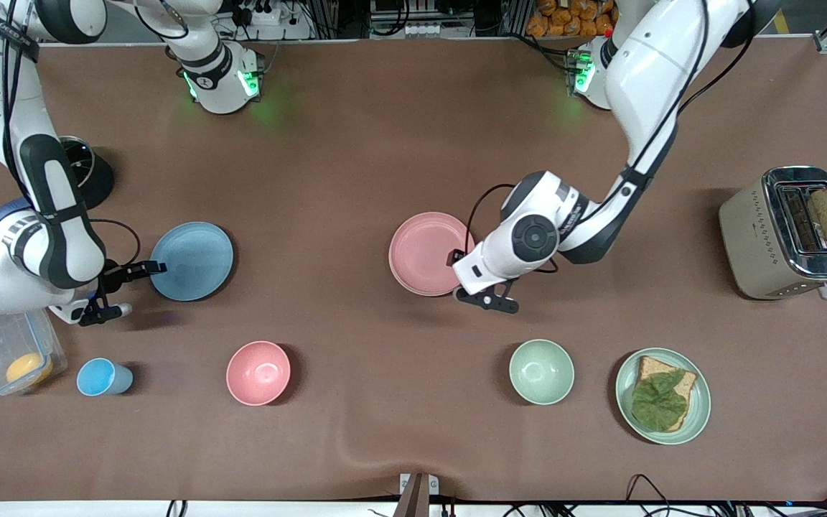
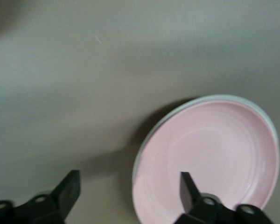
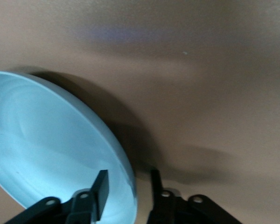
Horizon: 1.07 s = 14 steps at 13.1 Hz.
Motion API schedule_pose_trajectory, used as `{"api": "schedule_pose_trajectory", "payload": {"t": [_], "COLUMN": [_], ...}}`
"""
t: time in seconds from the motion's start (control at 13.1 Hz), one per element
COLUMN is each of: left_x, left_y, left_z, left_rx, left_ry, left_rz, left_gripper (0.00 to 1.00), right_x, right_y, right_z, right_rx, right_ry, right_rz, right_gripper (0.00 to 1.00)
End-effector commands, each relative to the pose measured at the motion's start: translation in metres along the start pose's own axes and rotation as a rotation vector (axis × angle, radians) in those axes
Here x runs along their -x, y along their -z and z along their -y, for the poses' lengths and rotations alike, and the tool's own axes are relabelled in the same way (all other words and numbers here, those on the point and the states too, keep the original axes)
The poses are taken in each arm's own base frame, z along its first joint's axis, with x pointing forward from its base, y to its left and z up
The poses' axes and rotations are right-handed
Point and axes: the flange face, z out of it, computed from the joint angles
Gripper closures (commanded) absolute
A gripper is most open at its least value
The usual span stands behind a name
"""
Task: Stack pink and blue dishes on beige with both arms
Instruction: 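Open the left gripper while the right gripper lifts the blue plate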
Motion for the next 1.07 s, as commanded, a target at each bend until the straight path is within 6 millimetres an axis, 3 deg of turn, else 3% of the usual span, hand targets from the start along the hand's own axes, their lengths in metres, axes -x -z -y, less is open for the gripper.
{"api": "schedule_pose_trajectory", "payload": {"t": [0.0, 0.3, 0.53, 0.76, 0.84, 0.99], "left_x": [0.009, 0.040, 0.062, 0.071, 0.074, 0.079], "left_y": [0.107, 0.243, 0.316, 0.359, 0.365, 0.367], "left_z": [0.033, 0.075, 0.116, 0.123, 0.129, 0.141], "left_rx": [-0.065, -0.123, -0.148, -0.161, -0.166, -0.176], "left_ry": [0.052, 0.125, 0.209, 0.236, 0.249, 0.273], "left_rz": [-0.074, -0.189, -0.219, -0.198, -0.189, -0.148], "left_gripper": [0.00, 0.00, 0.00, 0.00, 0.00, 0.00], "right_x": [0.003, 0.004, -0.008, -0.024, -0.031, -0.043], "right_y": [-0.002, 0.009, 0.047, 0.069, 0.077, 0.086], "right_z": [-0.003, 0.003, 0.034, 0.076, 0.101, 0.175], "right_rx": [0.017, -0.006, -0.075, -0.133, -0.127, -0.088], "right_ry": [0.012, 0.014, 0.047, 0.059, 0.046, -0.011], "right_rz": [0.007, 0.017, 0.047, 0.033, 0.022, 0.028], "right_gripper": [0.97, 1.00, 1.00, 1.00, 1.00, 1.00]}}
